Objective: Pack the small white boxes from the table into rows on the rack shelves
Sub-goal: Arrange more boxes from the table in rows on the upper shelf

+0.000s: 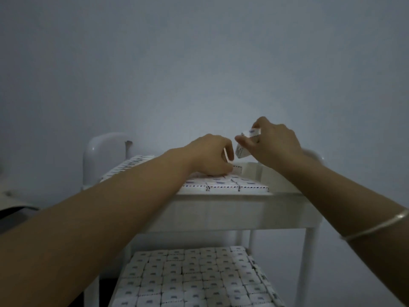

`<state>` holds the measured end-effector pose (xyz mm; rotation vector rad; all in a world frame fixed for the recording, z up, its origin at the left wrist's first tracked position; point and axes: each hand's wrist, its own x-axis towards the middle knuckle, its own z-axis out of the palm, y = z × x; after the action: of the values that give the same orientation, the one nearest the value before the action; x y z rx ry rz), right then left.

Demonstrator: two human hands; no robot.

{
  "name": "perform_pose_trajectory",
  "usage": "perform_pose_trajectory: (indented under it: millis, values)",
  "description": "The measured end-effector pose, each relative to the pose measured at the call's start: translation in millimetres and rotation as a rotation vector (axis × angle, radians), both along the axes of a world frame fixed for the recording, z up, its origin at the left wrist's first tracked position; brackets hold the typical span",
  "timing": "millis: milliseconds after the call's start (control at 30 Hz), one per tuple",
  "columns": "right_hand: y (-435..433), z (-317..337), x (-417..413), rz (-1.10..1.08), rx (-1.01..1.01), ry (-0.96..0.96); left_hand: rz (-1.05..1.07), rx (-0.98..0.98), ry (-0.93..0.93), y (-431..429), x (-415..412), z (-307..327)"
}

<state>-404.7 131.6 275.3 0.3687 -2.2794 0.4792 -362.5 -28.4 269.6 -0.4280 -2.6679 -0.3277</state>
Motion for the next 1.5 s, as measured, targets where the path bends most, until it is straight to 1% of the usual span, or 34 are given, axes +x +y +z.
perform_pose_trajectory:
  millis: [67, 133, 200, 233, 333, 500, 567, 633, 733, 833, 900, 1033, 1100, 1133, 1200, 1233, 1300, 1367, 1433, 1500]
  values:
    - [-4.0, 2.3, -7.8, -0.096, 0.13, 0.053, -0.001, -0.012, -0.016, -0.1, 2.1, -0.5]
    - [-7.1, 4.5, -15.8, -0.139, 0.197, -0.005, 0.013, -0.022, -0.017, -0.9, 2.7, -0.9]
    - [-11.4, 4.6, -23.3, -0.117, 0.272, -0.1, 0.034, -0.014, 0.007, -1.1, 1.9, -0.8]
    - [-14.4, 3.8, -26.3, -0.072, 0.275, -0.162, 0.041, 0.0, 0.012, -1.1, 2.0, -0.6]
    - [-22.7, 0.8, -31.9, 0.069, 0.164, -0.352, 0.061, 0.064, -0.007, -0.3, 4.2, 1.1]
    - [-26.3, -4.0, -35.4, 0.178, 0.038, -0.509, 0.091, 0.185, -0.056, -1.0, 8.7, 1.8]
    - [-24.4, -6.2, -32.6, 0.238, 0.037, -0.561, 0.124, 0.232, -0.065, -2.3, 9.6, 2.6]
    - [-23.4, -7.2, -29.8, 0.272, 0.041, -0.587, 0.195, 0.268, -0.016, -3.5, 9.0, 4.2]
    - [-27.4, -8.3, -27.5, 0.249, 0.079, -0.597, 0.314, 0.305, 0.09, -5.2, 7.3, 7.7]
    - [-30.2, -10.6, -29.2, 0.21, 0.127, -0.642, 0.367, 0.304, 0.115, -6.8, 7.0, 8.4]
    - [-28.0, -11.8, -29.2, 0.197, 0.151, -0.702, 0.339, 0.308, 0.111, -6.3, 8.2, 6.7]
    - [-25.3, -11.0, -25.7, 0.154, 0.114, -0.785, 0.095, 0.415, 0.057, 1.9, 28.9, 5.4]
    - [-24.7, -8.9, -16.7, 0.127, 0.141, -0.734, 0.069, 0.441, 0.12, 3.9, 45.0, 8.9]
    - [-24.1, -7.1, -11.1, 0.107, 0.201, -0.647, 0.08, 0.45, 0.169, 2.8, 53.8, 11.1]
    - [-24.4, -4.2, 6.7, 0.071, 0.331, -0.351, 0.095, 0.455, 0.245, -4.0, 77.3, 11.1]
    - [-26.8, -3.5, 19.5, 0.09, 0.336, -0.206, 0.091, 0.446, 0.261, -9.7, 92.3, 6.5]
    - [-37.4, -7.8, 52.1, 0.247, 0.242, 0.014, 0.081, 0.426, 0.275, -26.1, 127.1, -12.4]
    - [-57.0, -21.0, 94.1, 0.493, 0.139, 0.148, 0.097, 0.446, 0.274, -48.7, 166.6, -42.6]
    - [-82.1, -42.4, 138.9, 0.721, 0.128, 0.152, 0.157, 0.496, 0.262, -73.2, 206.8, -78.0]
    - [-112.8, -68.3, 179.1, 0.886, 0.167, 0.107, 0.234, 0.557, 0.224, -98.5, 241.7, -114.3]
